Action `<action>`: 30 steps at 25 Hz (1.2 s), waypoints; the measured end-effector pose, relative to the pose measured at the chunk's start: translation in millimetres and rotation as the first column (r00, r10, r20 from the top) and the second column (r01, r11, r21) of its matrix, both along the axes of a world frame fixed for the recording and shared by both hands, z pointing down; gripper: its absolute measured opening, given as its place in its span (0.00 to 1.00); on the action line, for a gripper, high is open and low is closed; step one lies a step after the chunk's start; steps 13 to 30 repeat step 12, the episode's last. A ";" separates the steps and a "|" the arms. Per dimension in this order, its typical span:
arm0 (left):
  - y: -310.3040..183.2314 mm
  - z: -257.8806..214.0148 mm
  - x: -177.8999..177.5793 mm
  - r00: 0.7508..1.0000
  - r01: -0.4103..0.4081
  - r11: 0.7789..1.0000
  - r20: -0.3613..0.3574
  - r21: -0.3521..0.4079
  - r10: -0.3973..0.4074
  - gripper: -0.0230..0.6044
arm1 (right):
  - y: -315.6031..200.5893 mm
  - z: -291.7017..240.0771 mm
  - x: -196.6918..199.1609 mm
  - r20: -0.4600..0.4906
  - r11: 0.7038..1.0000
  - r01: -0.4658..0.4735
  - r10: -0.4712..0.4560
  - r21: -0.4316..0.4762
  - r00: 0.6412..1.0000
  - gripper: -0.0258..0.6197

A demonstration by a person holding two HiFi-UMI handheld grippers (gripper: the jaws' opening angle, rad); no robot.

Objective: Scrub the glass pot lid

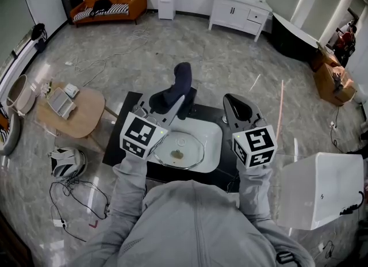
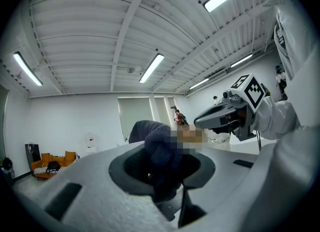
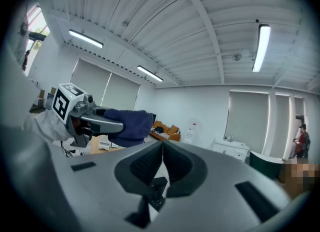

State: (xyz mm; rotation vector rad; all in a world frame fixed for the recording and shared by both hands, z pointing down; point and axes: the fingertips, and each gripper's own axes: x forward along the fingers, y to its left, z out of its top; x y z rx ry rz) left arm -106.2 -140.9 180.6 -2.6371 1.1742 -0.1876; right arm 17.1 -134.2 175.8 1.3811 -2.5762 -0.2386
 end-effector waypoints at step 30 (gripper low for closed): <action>-5.3 -0.5 1.3 1.000 -0.008 1.000 0.008 -0.001 0.008 0.22 | -6.5 1.8 -4.5 0.000 1.000 0.008 -0.008 0.000 1.000 0.09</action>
